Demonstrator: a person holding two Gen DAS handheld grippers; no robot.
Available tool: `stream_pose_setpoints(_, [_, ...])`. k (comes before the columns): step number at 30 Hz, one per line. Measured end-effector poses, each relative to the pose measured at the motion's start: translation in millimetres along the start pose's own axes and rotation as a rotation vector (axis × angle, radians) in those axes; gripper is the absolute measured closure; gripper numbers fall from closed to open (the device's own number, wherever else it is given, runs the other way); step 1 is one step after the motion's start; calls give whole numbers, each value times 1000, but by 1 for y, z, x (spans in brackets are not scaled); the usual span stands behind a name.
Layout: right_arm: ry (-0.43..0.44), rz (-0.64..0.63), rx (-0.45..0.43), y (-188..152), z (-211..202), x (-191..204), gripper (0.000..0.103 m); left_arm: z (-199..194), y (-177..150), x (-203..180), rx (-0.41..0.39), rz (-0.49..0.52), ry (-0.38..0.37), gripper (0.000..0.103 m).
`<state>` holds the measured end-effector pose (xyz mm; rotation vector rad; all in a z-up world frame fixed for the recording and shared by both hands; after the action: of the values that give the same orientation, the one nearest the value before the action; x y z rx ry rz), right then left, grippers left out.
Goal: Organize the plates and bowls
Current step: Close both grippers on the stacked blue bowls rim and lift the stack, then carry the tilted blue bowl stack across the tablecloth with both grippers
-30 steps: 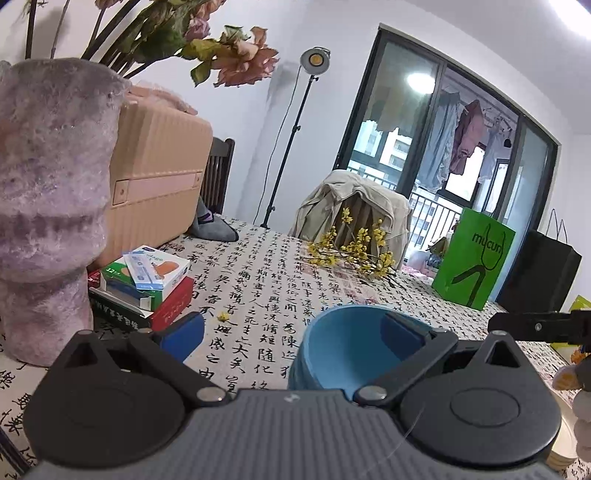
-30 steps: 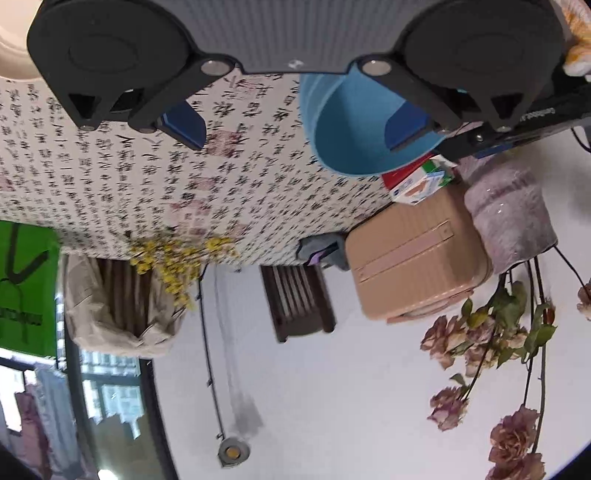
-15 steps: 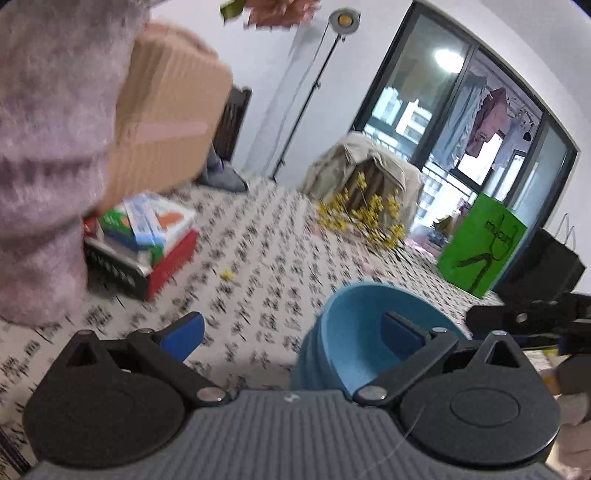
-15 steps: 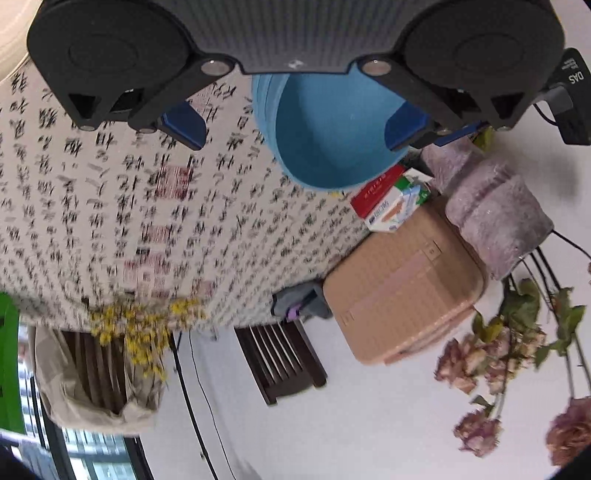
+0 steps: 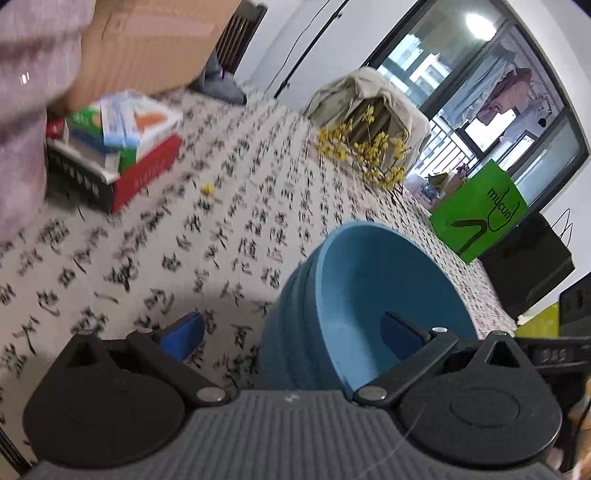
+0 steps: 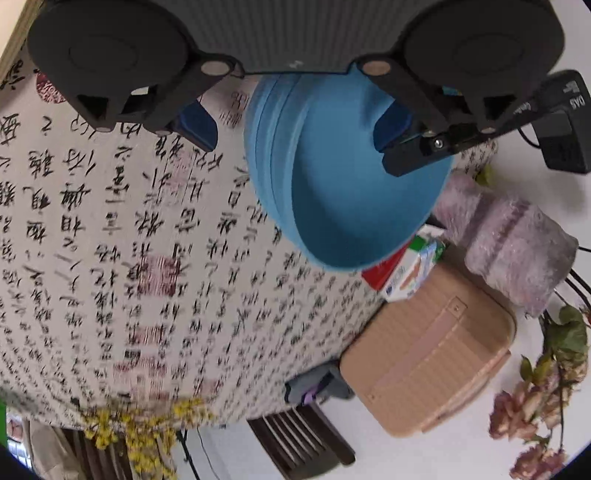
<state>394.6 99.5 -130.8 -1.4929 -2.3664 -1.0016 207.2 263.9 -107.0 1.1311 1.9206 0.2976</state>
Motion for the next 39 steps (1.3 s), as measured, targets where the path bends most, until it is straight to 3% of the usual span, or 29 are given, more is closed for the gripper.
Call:
stream_pose_setpoints(9, [30,30,54,3,13,-4,32,7,-1,-2,33,-16,-1,3])
stream_pose_setpoints(14, [28,32,69,3,17,-5,40,12,-3,-3,79,-29,-7,22])
stream_pose_setpoints(18, [34,50,79,3,18,-8,43,14,-7,-5,113,-32,-17,24])
stream_pose_setpoints(25, [38,67,95,0,18,-12,47,15,-10,-4,138,-48,-16,40])
stream_pose_setpoints(30, [40,80,96,0,19,-14,47,13,-11,-3,136,-63,-2,44])
stream_pose_setpoints(39, [-22,78,110,4,22,-10,57,14,-8,-6,140,-42,41,52])
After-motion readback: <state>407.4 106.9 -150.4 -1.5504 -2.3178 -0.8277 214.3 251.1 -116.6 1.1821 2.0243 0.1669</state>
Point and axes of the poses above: each gripper's, at about its wrist camera, not at the fingertips, and z roughly the way its jaws point, x to its left, y to its top, the point moved 3 cm from there along z, roughly the way its jaws point, and after that the axes turned 2 degrees about -y, right-handed, at the moved point
